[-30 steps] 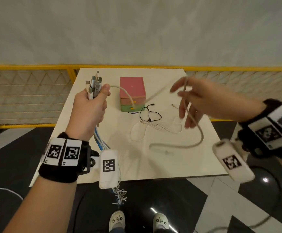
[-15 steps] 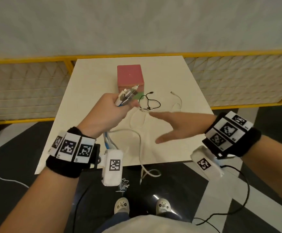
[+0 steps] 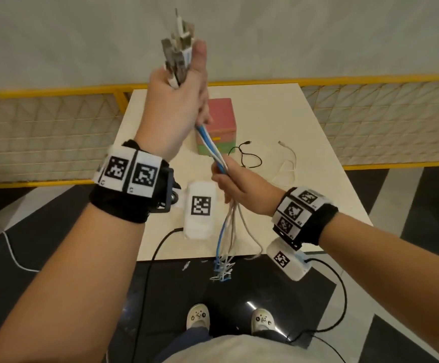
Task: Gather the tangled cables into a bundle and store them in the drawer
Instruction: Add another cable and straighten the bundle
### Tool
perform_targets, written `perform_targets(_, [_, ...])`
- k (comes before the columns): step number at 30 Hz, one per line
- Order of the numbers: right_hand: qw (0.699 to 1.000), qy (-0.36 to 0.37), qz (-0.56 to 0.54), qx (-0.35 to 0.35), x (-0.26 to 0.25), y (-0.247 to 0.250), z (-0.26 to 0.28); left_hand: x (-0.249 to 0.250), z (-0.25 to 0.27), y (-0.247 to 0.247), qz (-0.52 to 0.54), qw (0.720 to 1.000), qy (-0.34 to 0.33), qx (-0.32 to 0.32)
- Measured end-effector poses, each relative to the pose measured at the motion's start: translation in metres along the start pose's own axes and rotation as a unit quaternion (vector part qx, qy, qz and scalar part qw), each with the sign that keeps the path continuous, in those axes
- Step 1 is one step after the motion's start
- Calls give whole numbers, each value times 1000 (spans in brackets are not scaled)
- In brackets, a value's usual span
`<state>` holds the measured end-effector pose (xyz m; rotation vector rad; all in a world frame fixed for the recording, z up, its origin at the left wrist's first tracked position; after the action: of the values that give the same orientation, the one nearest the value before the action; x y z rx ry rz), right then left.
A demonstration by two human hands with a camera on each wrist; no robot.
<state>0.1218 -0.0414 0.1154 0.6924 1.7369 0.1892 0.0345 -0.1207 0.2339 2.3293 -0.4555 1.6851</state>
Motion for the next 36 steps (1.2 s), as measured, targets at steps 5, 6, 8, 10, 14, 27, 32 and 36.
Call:
perform_targets(5, [992, -91, 73, -57, 67, -8, 20, 11, -13, 13, 78, 995, 14, 63])
perform_targets(6, [986, -109, 99, -76, 80, -9, 26, 14, -16, 16, 87, 994, 9, 66])
perform_targets(8, [977, -152, 125, -84, 101, -11, 34, 18, -19, 21, 92, 994, -2, 66])
perform_targets(10, [970, -201, 100, -95, 110, -16, 41, 18, -20, 22, 82, 995, -7, 62])
perform_targets(14, [903, -260, 124, -320, 107, -46, 63, 3, -22, 17, 42, 998, 13, 48])
perform_targets(27, [912, -283, 296, -8, 201, 47, 6, -85, -18, -8, -91, 987, 130, -34])
perform_targets(32, [907, -299, 284, 89, 221, 55, -9, -117, -22, -13, -120, 978, 169, -13])
perform_targets(36, [903, -308, 299, 21, 234, 29, -26, -135, -25, -18, -123, 973, 194, -19])
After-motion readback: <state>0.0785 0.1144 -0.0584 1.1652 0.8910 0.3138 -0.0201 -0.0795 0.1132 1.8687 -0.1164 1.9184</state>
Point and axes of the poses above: each hand's wrist, its own z-axis away from the middle knuckle, its own y-axis out of the back of the hand, x = y × z, the point moved 4 cm from there along -z, towards the middle knuckle, and after that the axes turned 14 degrees about x, right-handed, at the moved point
